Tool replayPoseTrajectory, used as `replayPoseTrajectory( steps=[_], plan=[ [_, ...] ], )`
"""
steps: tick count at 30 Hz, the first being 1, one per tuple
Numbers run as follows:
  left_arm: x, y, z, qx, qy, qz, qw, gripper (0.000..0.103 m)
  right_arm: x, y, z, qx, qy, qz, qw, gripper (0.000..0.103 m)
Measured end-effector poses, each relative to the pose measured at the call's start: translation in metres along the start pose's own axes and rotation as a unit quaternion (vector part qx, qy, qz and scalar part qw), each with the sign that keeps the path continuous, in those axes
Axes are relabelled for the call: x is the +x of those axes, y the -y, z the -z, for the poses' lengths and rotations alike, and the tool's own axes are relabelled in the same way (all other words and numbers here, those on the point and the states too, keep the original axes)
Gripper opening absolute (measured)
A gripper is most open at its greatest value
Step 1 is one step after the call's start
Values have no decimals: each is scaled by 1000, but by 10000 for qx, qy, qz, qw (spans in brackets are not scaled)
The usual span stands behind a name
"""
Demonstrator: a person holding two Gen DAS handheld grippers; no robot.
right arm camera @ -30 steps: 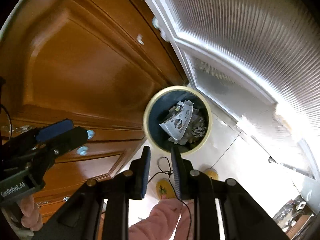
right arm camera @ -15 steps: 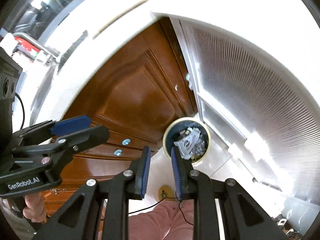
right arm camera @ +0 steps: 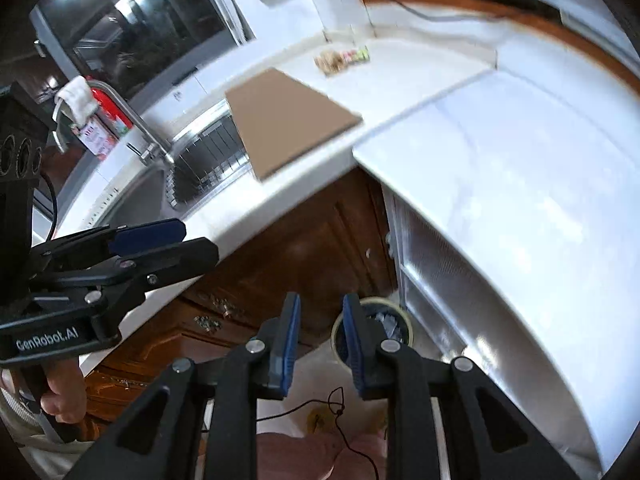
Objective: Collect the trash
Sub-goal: 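Raise both open tools back up toward the counter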
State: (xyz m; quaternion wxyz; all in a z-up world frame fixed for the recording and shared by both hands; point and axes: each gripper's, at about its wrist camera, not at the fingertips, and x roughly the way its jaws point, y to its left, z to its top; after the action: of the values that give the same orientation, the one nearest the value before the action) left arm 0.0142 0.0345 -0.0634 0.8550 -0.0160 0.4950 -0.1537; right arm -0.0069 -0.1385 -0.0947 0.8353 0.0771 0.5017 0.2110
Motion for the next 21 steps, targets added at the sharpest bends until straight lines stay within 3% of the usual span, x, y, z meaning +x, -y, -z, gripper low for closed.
replayPoseTrajectory(
  steps=[9, 21],
  plan=[
    [-27, 3, -16, -316, 223, -211, 9990, 53, -28, -3, -35, -219, 340, -253, 9989, 29],
    [-49, -1, -40, -296, 339, -381, 9983, 53, -43, -8, -71, -281, 488, -382, 9977, 29]
  ],
)
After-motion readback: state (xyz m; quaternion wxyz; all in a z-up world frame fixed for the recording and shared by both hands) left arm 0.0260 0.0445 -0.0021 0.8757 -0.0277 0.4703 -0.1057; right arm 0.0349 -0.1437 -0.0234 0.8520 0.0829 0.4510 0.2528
